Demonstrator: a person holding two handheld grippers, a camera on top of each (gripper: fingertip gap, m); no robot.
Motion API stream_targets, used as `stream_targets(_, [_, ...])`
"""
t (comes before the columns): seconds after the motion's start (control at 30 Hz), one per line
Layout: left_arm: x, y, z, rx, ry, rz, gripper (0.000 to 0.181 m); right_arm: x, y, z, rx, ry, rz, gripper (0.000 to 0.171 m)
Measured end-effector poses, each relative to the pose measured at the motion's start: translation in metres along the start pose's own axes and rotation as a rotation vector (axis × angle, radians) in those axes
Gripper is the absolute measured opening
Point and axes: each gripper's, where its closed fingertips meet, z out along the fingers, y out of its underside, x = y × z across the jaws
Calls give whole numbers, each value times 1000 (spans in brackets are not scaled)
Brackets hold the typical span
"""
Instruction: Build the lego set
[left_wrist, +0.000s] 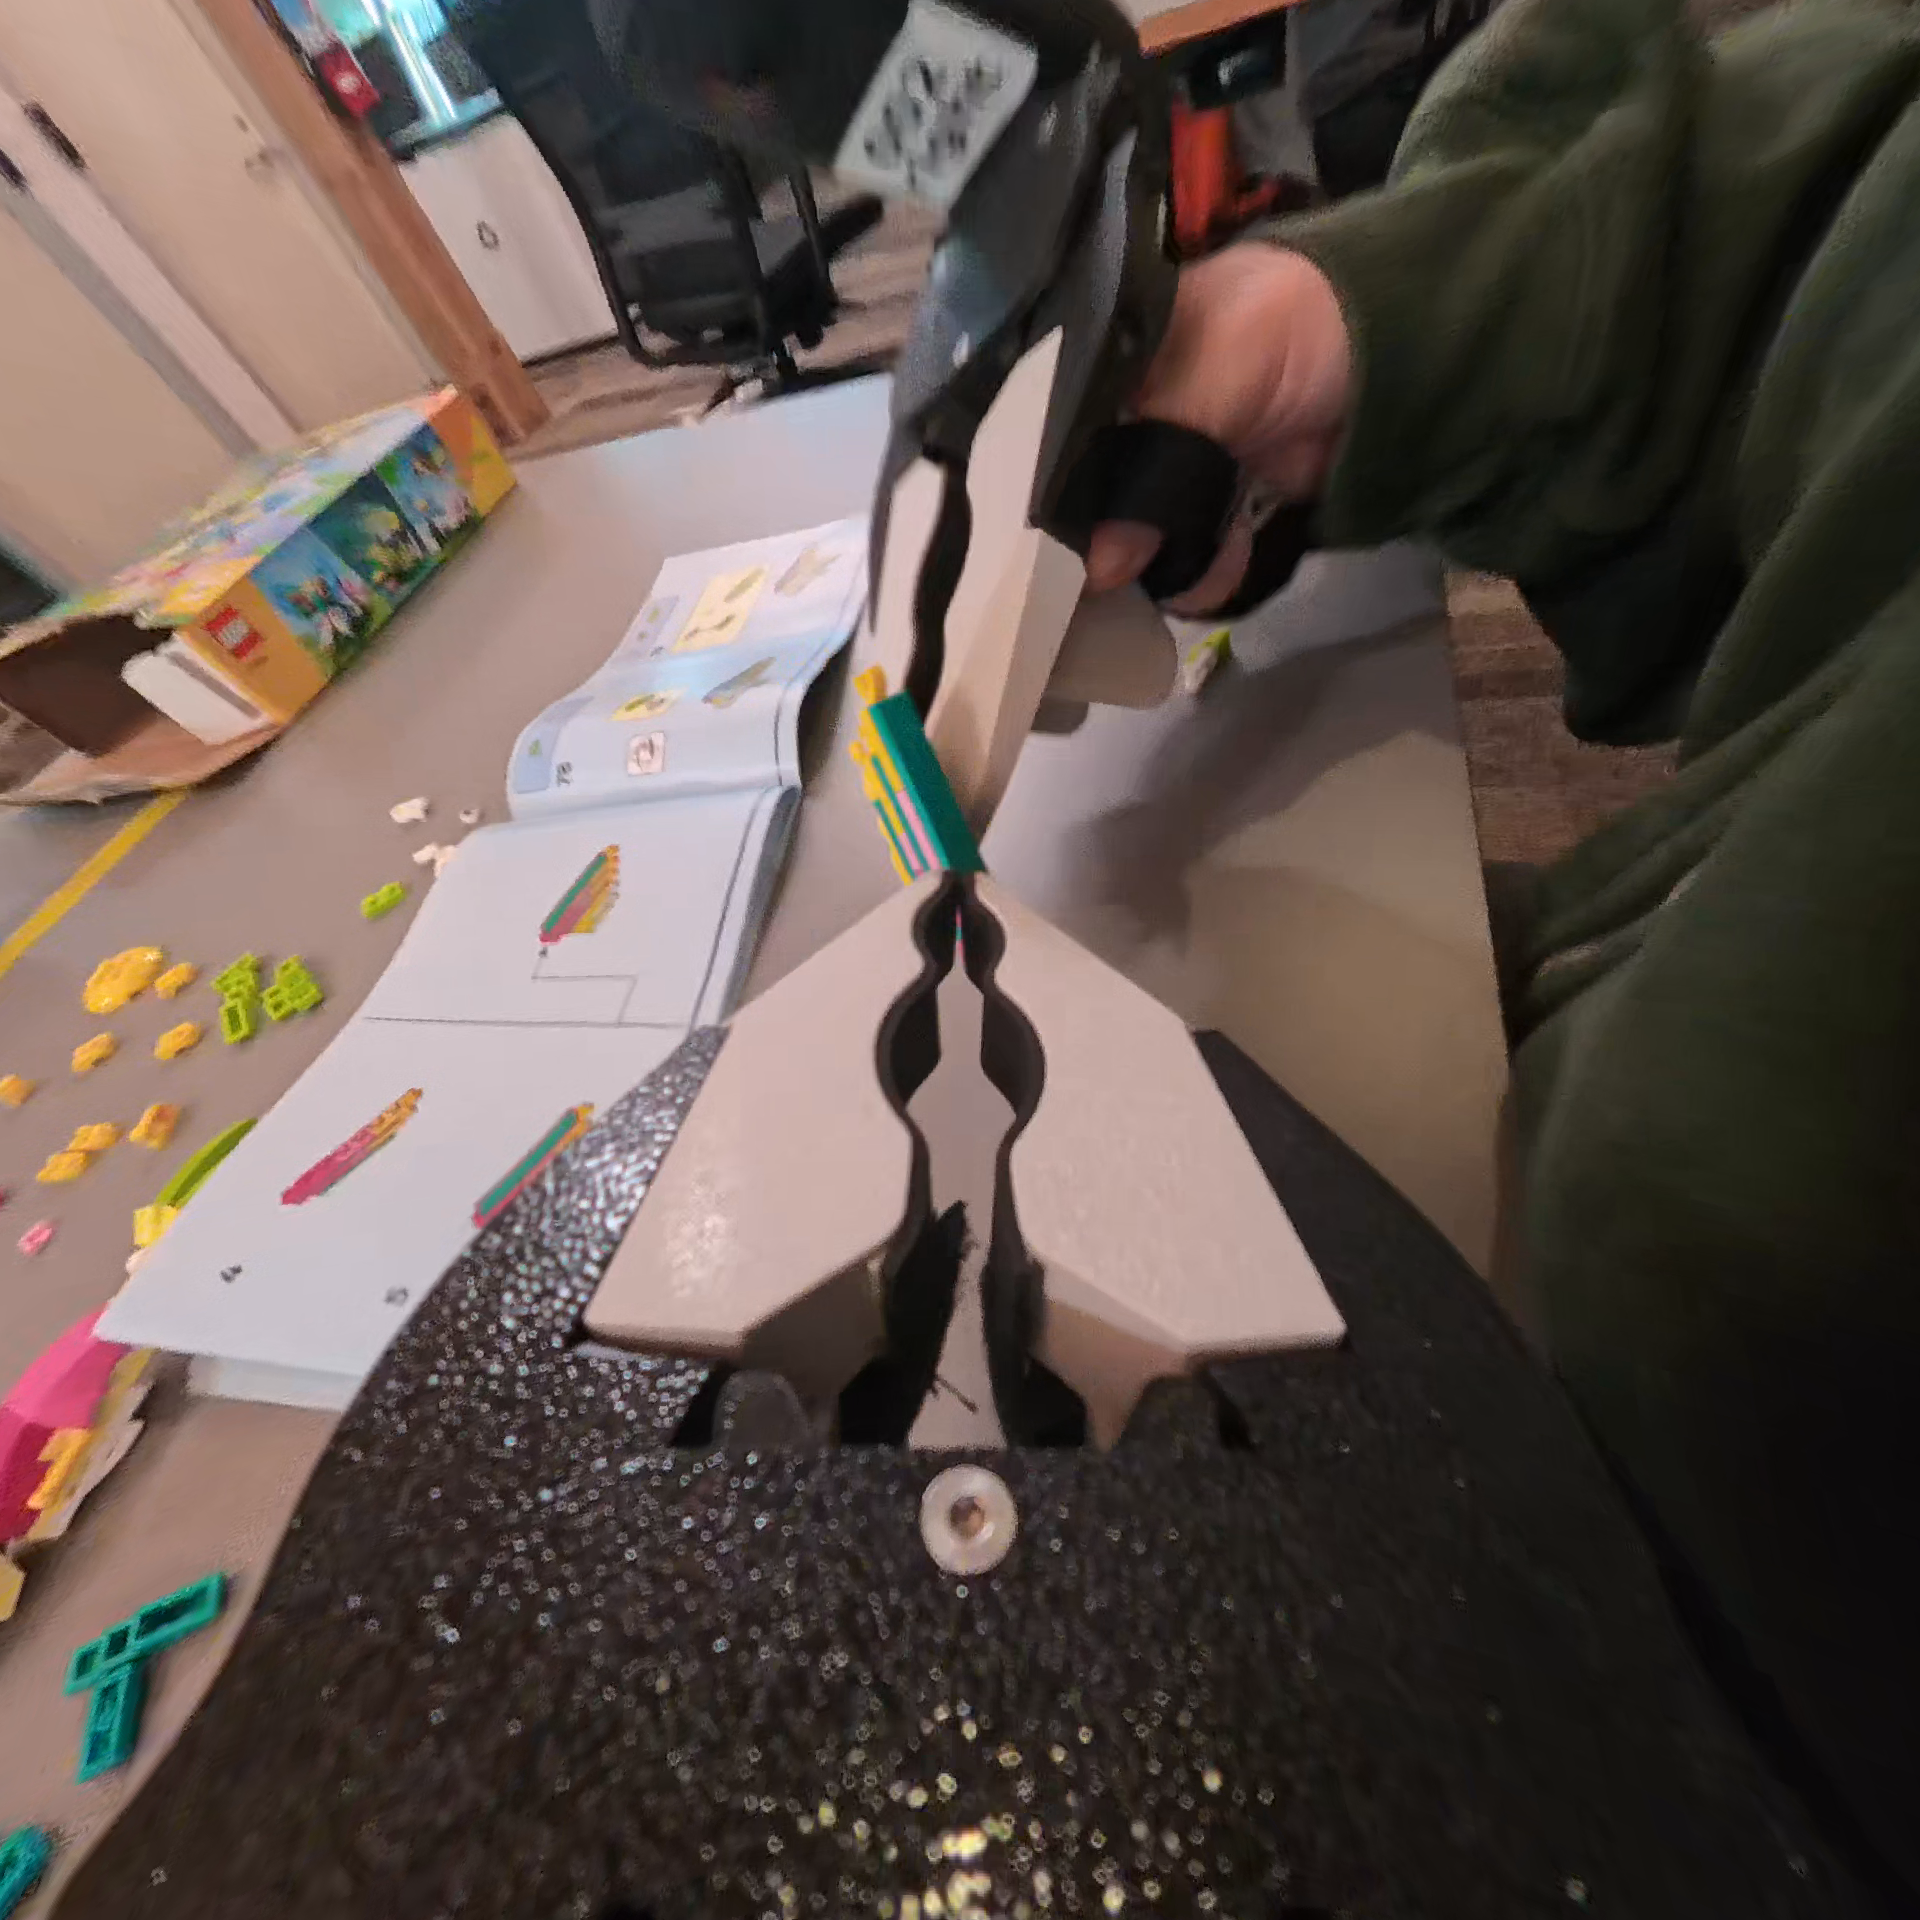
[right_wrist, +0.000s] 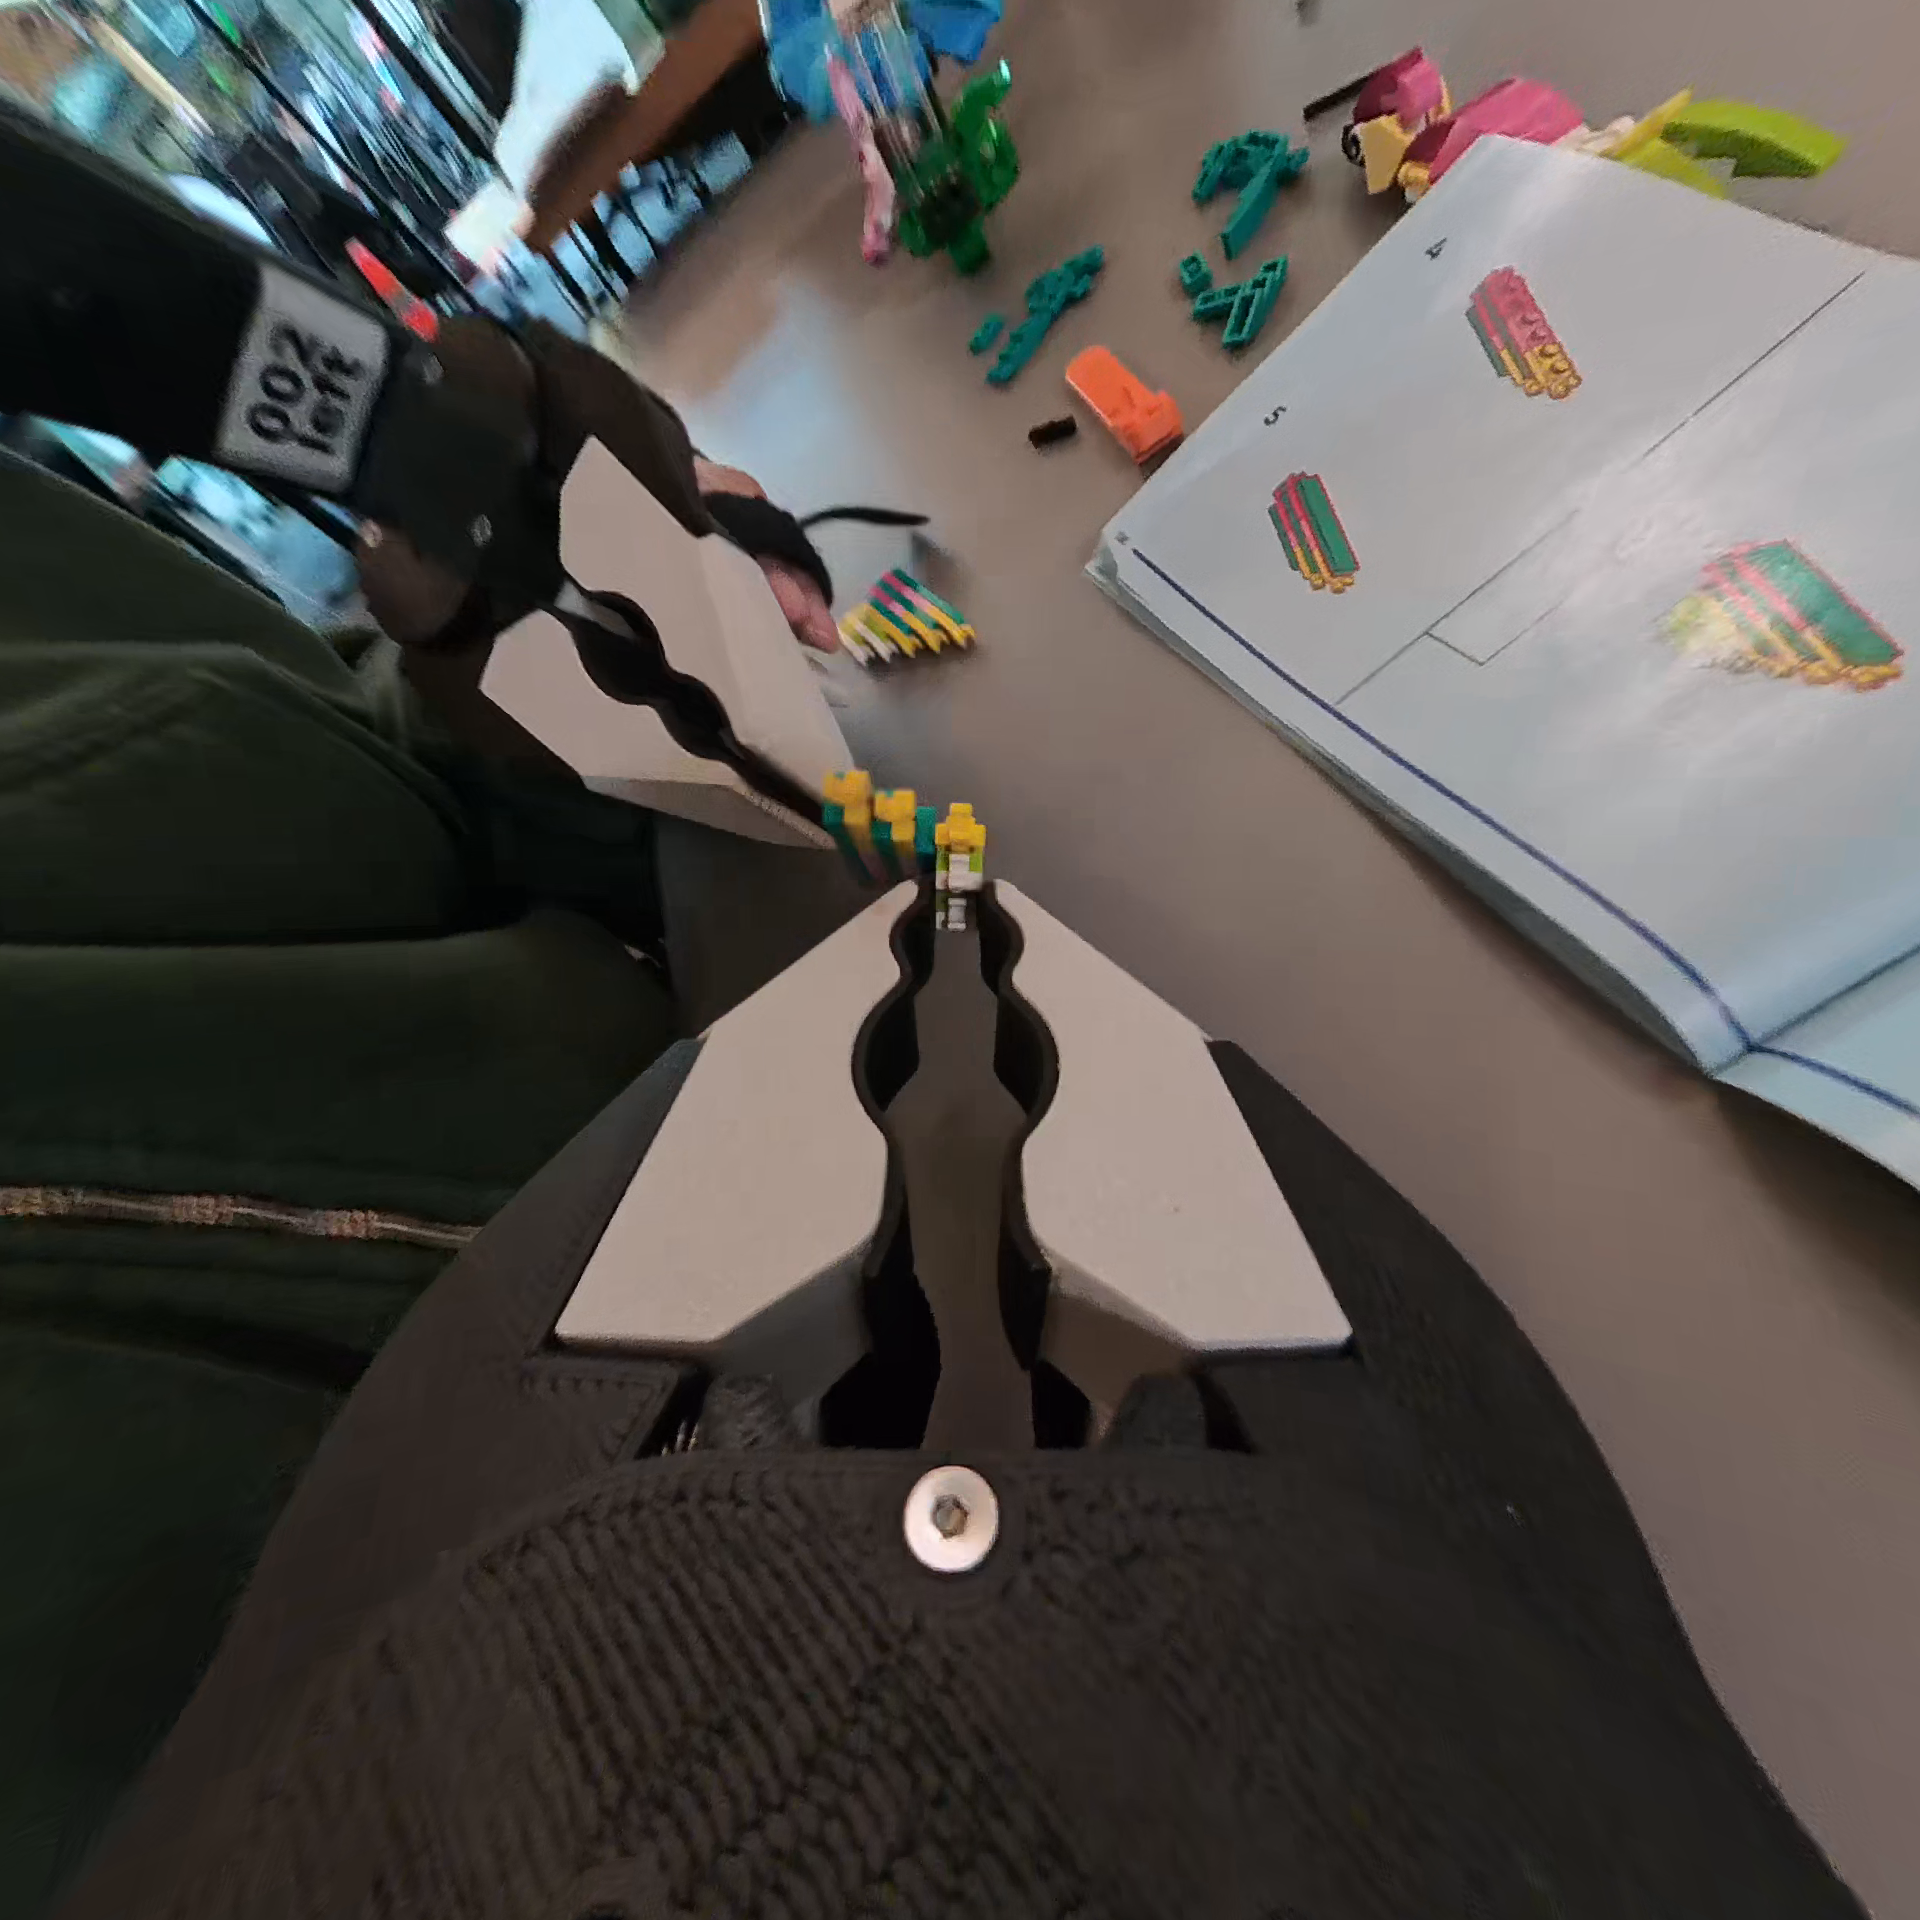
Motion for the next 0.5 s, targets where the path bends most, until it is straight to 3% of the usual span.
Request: stream_targets(0.5, [-2, 36, 11, -215, 52, -240, 0, 15, 28, 10, -192, 115, -16, 7])
